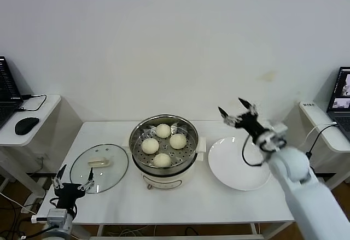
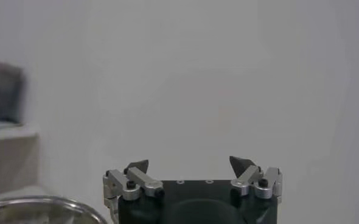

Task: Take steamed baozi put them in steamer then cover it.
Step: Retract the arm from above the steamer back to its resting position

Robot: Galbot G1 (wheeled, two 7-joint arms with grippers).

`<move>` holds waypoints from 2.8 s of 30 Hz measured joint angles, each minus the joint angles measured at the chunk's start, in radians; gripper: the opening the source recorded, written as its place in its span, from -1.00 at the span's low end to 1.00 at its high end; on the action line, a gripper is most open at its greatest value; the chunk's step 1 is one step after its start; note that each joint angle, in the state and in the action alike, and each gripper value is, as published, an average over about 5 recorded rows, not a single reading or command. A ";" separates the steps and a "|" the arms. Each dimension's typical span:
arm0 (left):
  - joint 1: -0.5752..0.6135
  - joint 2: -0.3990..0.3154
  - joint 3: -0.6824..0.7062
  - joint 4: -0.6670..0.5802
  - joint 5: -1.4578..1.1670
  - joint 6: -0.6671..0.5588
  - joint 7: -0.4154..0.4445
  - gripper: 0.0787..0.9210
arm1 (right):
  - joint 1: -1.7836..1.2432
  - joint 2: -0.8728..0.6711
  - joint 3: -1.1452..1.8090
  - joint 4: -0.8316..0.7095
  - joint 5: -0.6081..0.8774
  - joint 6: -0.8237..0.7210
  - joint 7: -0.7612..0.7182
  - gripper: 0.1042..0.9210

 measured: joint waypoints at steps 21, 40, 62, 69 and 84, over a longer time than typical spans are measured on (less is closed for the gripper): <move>-0.101 0.136 0.116 0.235 0.721 -0.137 -0.127 0.77 | -0.516 0.139 0.261 0.090 -0.051 0.116 -0.009 0.76; -0.249 0.182 0.210 0.452 1.137 -0.077 -0.146 0.77 | -0.606 0.209 0.300 0.102 -0.081 0.142 -0.014 0.76; -0.433 0.158 0.265 0.637 1.206 0.009 -0.098 0.77 | -0.608 0.231 0.321 0.059 -0.087 0.160 -0.018 0.76; -0.482 0.144 0.275 0.685 1.200 0.019 -0.105 0.77 | -0.612 0.238 0.327 0.056 -0.091 0.164 -0.020 0.76; -0.560 0.115 0.271 0.779 1.182 0.032 -0.144 0.77 | -0.621 0.245 0.337 0.055 -0.096 0.168 -0.024 0.76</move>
